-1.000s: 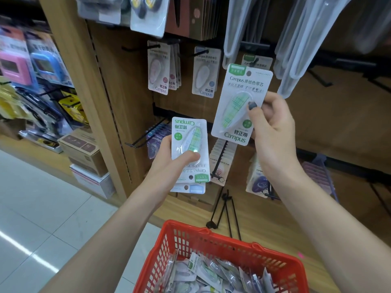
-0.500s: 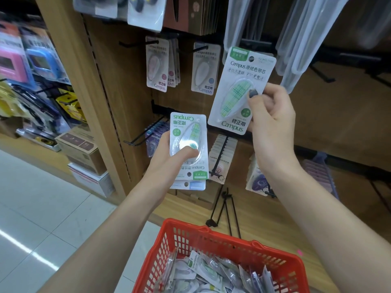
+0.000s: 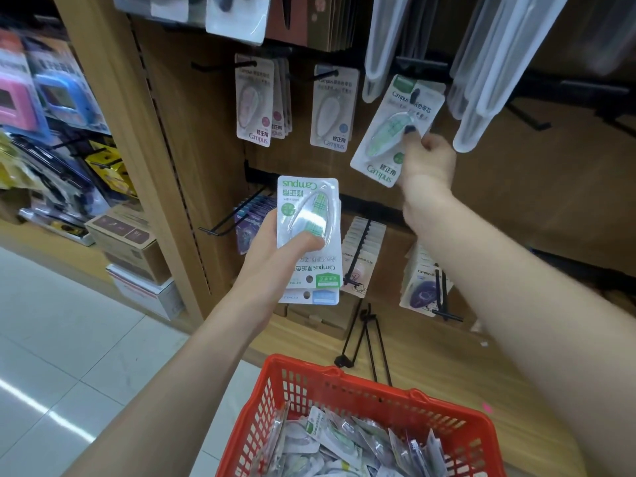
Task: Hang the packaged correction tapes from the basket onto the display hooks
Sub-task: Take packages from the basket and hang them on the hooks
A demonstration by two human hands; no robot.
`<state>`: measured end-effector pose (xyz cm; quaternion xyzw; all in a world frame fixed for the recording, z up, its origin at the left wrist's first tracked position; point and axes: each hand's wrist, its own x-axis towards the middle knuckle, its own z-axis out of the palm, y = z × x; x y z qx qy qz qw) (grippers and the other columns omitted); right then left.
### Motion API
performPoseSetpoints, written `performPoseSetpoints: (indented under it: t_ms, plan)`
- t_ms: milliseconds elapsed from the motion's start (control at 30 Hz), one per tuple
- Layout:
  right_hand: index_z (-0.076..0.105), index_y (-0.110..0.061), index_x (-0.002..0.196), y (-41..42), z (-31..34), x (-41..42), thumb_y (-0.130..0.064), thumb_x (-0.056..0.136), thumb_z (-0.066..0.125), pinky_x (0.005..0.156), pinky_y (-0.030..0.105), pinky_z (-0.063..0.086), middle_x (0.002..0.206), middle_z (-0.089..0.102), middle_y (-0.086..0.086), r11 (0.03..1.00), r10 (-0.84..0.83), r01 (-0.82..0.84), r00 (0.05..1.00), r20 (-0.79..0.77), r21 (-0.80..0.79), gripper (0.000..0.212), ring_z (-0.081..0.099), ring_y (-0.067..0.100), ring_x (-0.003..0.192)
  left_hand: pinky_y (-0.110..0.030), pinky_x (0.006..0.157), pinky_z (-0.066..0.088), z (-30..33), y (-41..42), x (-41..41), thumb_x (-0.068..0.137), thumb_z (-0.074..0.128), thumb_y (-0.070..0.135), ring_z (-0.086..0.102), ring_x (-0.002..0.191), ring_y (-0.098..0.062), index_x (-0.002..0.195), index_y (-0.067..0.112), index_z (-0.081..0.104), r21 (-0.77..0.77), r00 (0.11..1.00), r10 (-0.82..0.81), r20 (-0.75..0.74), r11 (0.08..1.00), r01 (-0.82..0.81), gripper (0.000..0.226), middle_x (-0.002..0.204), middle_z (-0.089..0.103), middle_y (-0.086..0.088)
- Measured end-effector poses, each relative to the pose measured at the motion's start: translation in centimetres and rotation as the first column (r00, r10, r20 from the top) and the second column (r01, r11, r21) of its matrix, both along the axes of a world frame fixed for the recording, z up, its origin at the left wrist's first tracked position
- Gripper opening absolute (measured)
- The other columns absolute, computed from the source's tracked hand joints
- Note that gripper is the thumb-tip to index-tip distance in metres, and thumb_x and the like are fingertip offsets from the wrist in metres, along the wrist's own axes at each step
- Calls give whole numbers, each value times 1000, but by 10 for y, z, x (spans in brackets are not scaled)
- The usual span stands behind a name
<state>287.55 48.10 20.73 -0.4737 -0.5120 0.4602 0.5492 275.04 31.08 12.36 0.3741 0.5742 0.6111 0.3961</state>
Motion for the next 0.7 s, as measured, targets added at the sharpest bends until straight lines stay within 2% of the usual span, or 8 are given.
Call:
performPoseSetpoints:
  t_ms: [200,267,333,433,500,567,633,700]
  plan:
    - [50,-10,150,62,12,-4,-45,107,50,104,32,50,141,63,8,989,-67,91,977,201,-114,55,64,25,123,-29,68,62,6,-1,3,72,69,32,78,95,-15,128,33,61,11,998,-11,60,1000,11,57,110,77,12]
    - [44,-10,154,70,11,-2,-50,106,49,106,29,45,145,59,2,986,-81,117,961,265,-122,62,60,21,127,-32,69,61,7,-1,3,71,68,30,77,98,-19,128,33,61,8,995,-18,102,1000,17,57,114,76,8]
    - [44,-13,152,65,4,0,-55,104,51,92,25,39,136,57,-4,984,-104,142,947,305,-104,64,57,19,119,-35,70,61,9,-1,2,70,67,28,77,100,-23,129,31,62,10,989,-19,148,1000,18,59,117,76,3]
    - [39,-13,152,38,-20,4,-57,102,54,91,27,34,146,54,6,987,-56,100,947,315,-124,69,54,25,131,-39,72,61,11,-2,3,70,65,27,76,102,-25,132,31,61,17,979,-23,202,1000,19,62,117,75,1]
    - [43,-14,146,8,-35,5,-56,102,55,102,35,47,142,60,9,979,61,-5,962,266,-204,62,61,29,127,-42,73,61,11,-2,4,70,65,27,76,102,-26,131,33,62,16,967,-12,255,1000,8,62,115,75,1]
    - [58,-9,125,-25,-46,8,-53,104,54,90,38,62,118,74,11,928,293,-248,946,136,-278,50,75,26,103,-43,70,61,12,-2,4,70,65,27,77,97,-26,130,34,63,14,950,-10,313,1000,6,61,111,76,0]
    - [71,-11,116,-57,-48,14,-51,104,54,74,28,63,104,80,7,820,520,-491,854,25,-293,45,78,22,93,-40,65,60,13,-3,5,70,65,27,77,91,-25,130,32,64,14,940,-10,342,1000,5,61,108,76,-2]
    - [78,-16,114,-79,-48,20,-38,105,55,76,27,62,107,80,5,725,652,-627,758,-10,-284,33,77,24,101,-39,65,59,13,-4,6,69,64,27,77,92,-25,132,31,63,7,943,-2,333,1000,0,63,110,76,-3]
